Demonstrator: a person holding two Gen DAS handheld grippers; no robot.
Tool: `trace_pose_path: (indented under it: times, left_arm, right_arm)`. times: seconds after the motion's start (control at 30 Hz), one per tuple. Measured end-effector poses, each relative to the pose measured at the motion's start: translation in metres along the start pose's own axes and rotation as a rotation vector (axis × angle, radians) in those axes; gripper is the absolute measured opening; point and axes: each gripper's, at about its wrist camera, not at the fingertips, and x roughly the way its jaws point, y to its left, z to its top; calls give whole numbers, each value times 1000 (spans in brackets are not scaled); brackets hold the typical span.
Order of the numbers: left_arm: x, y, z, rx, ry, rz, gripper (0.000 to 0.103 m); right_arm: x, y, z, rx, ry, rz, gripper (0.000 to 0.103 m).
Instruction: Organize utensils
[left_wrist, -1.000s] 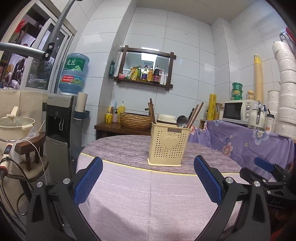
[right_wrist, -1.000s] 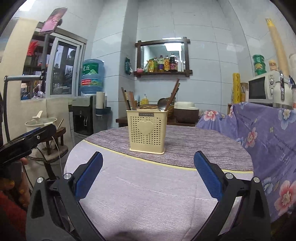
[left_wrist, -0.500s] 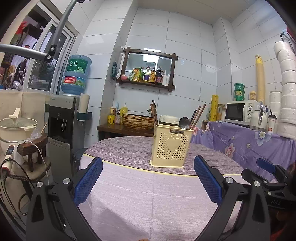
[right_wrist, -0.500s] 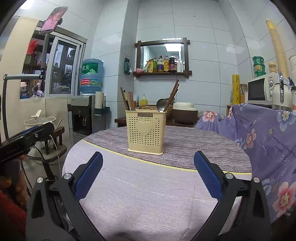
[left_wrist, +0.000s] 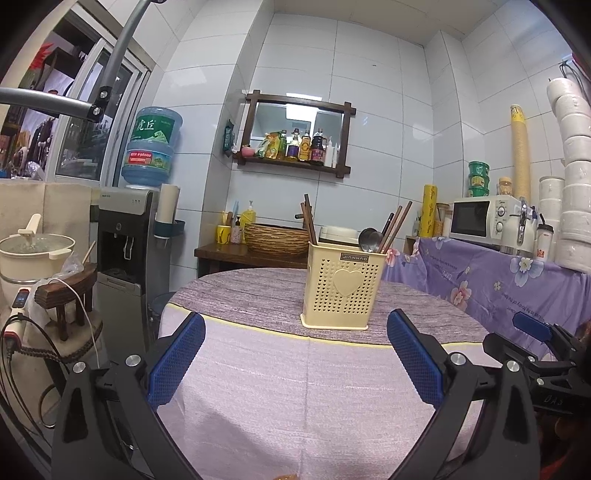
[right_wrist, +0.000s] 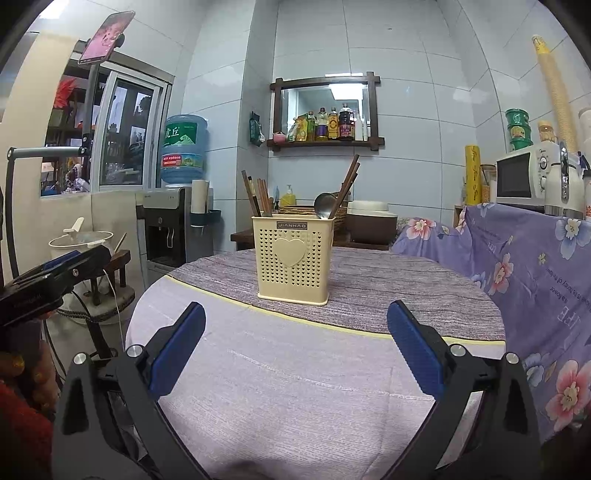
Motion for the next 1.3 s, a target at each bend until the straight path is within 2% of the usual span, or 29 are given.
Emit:
trace_pose_path:
  times: [0.27, 1.3]
  left_arm:
    - [2, 0, -1, -30, 17, -5, 98]
    - [4, -7, 2, -29, 39, -32, 98]
  right_arm:
    - [1, 0, 0, 3, 4, 2, 97]
    - [6, -2, -5, 24, 23, 8, 97]
